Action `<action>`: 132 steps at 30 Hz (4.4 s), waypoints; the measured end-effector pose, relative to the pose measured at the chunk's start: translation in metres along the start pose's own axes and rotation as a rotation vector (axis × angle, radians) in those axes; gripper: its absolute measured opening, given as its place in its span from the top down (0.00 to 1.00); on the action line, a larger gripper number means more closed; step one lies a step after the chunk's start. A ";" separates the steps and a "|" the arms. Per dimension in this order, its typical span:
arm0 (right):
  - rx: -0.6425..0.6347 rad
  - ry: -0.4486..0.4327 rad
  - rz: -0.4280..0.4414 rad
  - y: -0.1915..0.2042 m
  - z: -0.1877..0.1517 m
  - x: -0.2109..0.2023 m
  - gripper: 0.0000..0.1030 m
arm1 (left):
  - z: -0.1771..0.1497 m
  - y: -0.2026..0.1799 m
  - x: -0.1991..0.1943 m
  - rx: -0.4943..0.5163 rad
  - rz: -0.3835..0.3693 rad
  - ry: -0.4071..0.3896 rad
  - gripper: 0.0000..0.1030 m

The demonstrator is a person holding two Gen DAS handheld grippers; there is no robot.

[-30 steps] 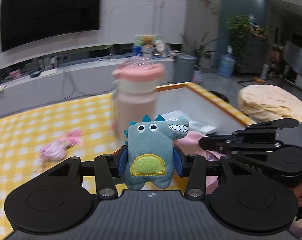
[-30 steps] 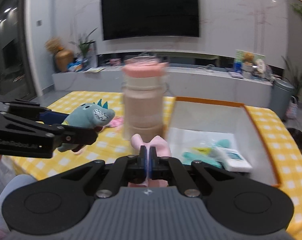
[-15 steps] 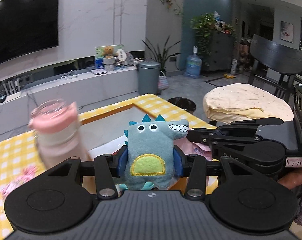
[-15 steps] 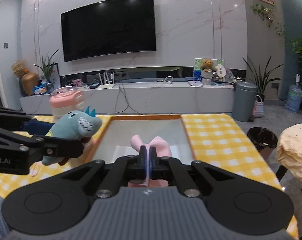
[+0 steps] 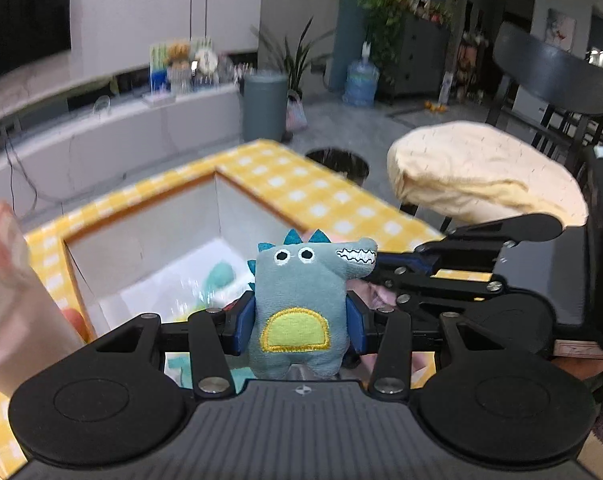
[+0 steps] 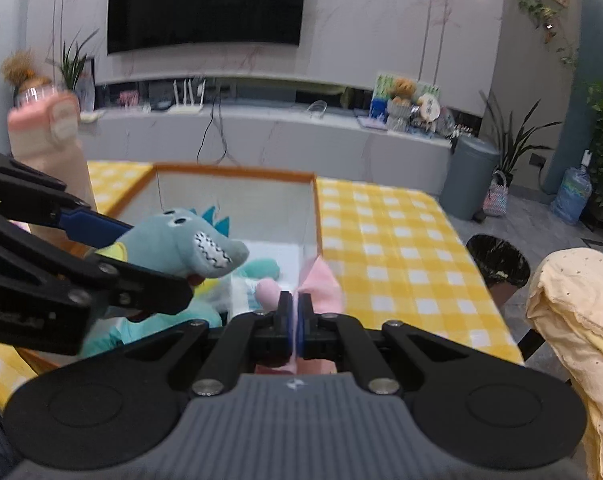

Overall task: Organize soft objects
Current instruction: 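Carry the pink cloth and dinosaur plush with both tools over the box, then open both tools to drop the cloth and dinosaur into the box, then move both open tools back to the pink pouch and sponge ball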

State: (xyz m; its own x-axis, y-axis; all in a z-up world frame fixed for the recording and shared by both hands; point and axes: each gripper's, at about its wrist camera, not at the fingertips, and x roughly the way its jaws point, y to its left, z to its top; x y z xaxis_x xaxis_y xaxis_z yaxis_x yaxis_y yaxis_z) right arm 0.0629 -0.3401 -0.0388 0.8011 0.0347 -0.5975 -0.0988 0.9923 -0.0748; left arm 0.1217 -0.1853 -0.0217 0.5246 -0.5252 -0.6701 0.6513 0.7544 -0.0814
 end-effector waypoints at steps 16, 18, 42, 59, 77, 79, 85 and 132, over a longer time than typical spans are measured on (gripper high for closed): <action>-0.115 0.150 0.067 0.007 -0.008 0.041 0.99 | -0.021 0.024 0.039 -0.034 -0.008 0.162 0.45; -0.114 0.152 0.069 0.007 -0.007 0.042 0.96 | -0.021 0.026 0.038 -0.041 -0.001 0.163 0.39; -0.031 -0.003 0.102 0.016 -0.002 -0.020 0.48 | -0.019 0.033 -0.047 -0.238 -0.066 -0.168 0.16; 0.076 -0.022 0.020 0.076 -0.036 -0.055 0.32 | -0.072 0.024 -0.103 -0.169 0.086 -0.263 0.17; -0.095 0.029 0.193 0.192 -0.020 -0.044 0.32 | -0.138 0.102 -0.151 -0.384 0.211 -0.217 0.17; -0.122 0.028 0.201 0.209 -0.017 -0.041 0.32 | -0.147 0.111 -0.157 -0.407 0.226 -0.224 0.17; -0.208 0.033 0.215 0.258 -0.009 -0.026 0.32 | -0.167 0.140 -0.169 -0.456 0.262 -0.232 0.18; -0.280 0.131 0.098 0.376 0.062 0.187 0.70 | -0.144 0.344 -0.077 -0.115 0.253 -0.067 0.14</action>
State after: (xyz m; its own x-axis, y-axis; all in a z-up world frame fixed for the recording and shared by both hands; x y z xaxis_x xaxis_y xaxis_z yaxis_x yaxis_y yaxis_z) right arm 0.2124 0.0465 -0.1287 0.6988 0.0947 -0.7090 -0.3445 0.9132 -0.2175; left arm 0.2262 0.1720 -0.1044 0.6999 -0.3362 -0.6302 0.4303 0.9027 -0.0036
